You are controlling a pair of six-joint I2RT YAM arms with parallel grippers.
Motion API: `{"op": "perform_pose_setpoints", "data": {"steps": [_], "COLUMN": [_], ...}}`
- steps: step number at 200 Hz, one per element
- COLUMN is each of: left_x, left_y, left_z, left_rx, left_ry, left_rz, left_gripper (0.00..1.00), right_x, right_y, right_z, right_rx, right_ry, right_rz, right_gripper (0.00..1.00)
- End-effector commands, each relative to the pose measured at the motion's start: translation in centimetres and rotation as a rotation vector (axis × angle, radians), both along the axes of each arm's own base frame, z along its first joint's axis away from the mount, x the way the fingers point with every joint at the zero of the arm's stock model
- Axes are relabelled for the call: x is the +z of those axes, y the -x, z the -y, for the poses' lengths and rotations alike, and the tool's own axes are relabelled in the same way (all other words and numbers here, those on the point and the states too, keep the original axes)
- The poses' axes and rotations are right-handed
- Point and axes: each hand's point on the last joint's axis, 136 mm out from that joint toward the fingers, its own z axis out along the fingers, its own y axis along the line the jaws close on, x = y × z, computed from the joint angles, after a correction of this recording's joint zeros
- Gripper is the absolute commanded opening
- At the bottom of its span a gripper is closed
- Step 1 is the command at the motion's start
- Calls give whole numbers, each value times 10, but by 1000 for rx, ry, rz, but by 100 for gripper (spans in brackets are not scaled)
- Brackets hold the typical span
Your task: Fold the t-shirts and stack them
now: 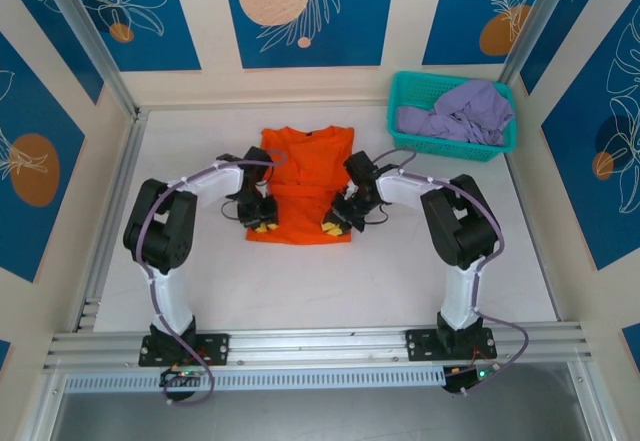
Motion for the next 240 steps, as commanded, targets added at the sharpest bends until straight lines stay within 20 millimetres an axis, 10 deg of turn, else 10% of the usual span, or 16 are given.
{"op": "perform_pose_setpoints", "data": {"steps": [1,111,175,240], "left_x": [-17,1,75,58], "left_y": [17,176,105,71], "left_z": [-16,-60,-56,-20], "left_rx": [-40,30,69,133], "left_ry": [-56,-68,-51,120], "left_rz": [-22,-344,34,42], "left_gripper": [21,22,46,63], "right_x": [-19,-47,24,17], "right_y": [26,151,103,48], "right_z": [6,43,24,23], "right_rx": [61,338,238,150], "right_ry": [45,155,65,126], "right_rz": [-39,-40,215,247], "right_gripper": [16,21,43,35]}}
